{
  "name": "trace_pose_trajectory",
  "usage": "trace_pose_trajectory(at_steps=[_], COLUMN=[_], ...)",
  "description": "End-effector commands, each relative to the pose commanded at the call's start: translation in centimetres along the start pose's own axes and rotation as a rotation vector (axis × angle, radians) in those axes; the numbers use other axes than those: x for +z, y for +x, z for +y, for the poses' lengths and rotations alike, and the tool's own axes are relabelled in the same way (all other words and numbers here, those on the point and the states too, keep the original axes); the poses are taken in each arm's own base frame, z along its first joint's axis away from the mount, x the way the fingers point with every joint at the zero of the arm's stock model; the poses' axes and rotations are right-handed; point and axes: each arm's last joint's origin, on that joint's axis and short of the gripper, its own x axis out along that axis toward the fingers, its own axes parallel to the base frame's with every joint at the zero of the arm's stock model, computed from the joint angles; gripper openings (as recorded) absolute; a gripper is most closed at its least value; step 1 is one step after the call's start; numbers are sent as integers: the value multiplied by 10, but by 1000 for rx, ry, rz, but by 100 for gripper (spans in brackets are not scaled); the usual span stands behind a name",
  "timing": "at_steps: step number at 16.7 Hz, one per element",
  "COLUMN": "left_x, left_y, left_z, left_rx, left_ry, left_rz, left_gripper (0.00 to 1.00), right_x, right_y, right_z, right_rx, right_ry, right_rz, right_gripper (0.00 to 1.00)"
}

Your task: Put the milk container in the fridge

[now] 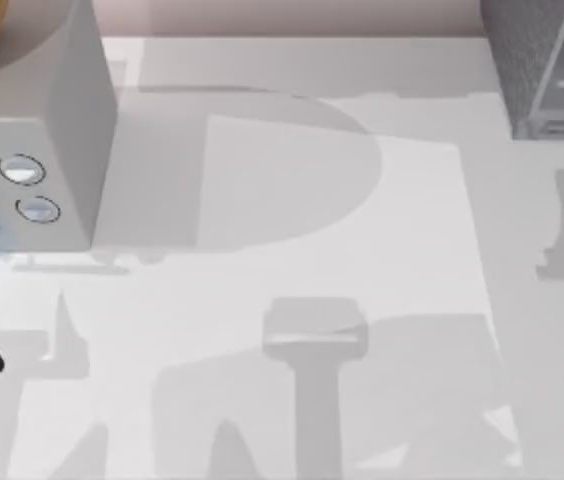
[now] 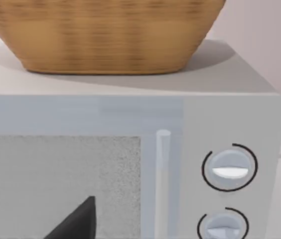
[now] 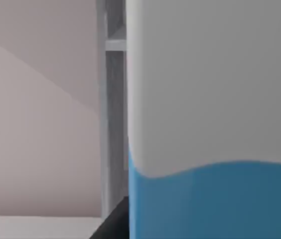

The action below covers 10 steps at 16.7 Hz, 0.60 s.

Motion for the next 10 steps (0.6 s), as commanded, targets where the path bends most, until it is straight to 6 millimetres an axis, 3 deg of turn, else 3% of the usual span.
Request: trace_pose_trajectory(at_steps=[2,4,7,10], left_x=[0,0,0,0], left_y=[0,0,0,0], left_z=[0,0,0,0], left_rx=[0,0,0,0], left_ry=[0,0,0,0], left_rz=[0,0,0,0], left_gripper=[100,100,100,100], right_x=[3,-6,-41,-89], right_y=[39,81,141,184], right_z=[-9,-21,-42,-63], right_rx=[-2,-4,-5,-5], right_ry=[-1,0,7,14], right_rz=[20,46,83,103], right_gripper=[0,0,0,0])
